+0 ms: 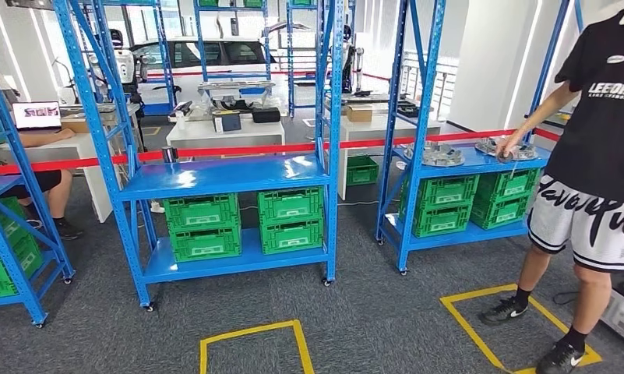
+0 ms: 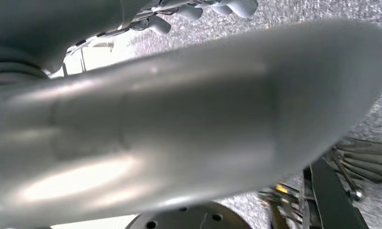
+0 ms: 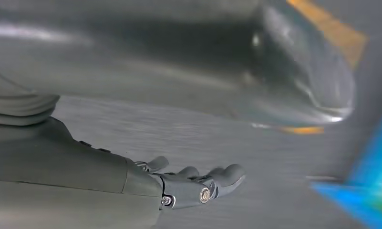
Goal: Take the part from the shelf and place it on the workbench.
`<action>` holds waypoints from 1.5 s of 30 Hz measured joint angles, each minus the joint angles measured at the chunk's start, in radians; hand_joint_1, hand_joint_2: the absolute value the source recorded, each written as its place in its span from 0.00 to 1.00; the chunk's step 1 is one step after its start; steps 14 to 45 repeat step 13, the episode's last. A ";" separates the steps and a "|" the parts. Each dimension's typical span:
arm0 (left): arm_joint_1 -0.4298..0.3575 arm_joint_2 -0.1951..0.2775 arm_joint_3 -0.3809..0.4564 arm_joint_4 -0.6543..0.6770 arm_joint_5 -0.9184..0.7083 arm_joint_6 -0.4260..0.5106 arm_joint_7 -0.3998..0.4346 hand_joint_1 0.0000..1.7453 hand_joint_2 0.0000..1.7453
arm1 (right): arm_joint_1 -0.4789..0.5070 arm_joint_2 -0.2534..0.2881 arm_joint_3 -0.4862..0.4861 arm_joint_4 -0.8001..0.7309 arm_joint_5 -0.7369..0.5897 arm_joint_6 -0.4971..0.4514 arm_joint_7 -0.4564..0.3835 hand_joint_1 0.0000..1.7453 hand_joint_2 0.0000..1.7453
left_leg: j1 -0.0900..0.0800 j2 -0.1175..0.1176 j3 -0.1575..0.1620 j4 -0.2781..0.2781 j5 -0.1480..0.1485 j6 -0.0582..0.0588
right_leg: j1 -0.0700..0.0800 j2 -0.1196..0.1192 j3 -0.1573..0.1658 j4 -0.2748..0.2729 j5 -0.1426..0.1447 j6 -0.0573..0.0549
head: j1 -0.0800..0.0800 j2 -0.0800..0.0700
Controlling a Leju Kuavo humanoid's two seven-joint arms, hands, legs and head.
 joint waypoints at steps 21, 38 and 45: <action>-0.013 -0.009 0.000 0.004 -0.032 -0.002 0.009 0.00 0.00 | 0.040 -0.052 -0.147 0.356 -0.028 0.007 0.246 0.00 0.00 | -0.001 0.009 0.012 0.216 -0.068 -0.050 | 0.006 0.002 0.043 -0.254 0.198 -0.057 | -0.001 0.000; -0.013 -0.009 0.000 0.004 -0.032 -0.002 0.009 0.00 0.00 | 0.040 -0.052 -0.147 0.356 -0.028 0.007 0.246 0.00 0.00 | -0.001 0.009 0.012 0.216 -0.068 -0.050 | 0.006 0.002 0.043 -0.254 0.198 -0.057 | -0.001 0.000; -0.013 -0.009 0.000 0.004 -0.032 -0.002 0.009 0.00 0.00 | 0.040 -0.052 -0.147 0.356 -0.028 0.007 0.246 0.00 0.00 | -0.001 0.009 0.012 0.216 -0.068 -0.050 | 0.006 0.002 0.043 -0.254 0.198 -0.057 | -0.001 0.000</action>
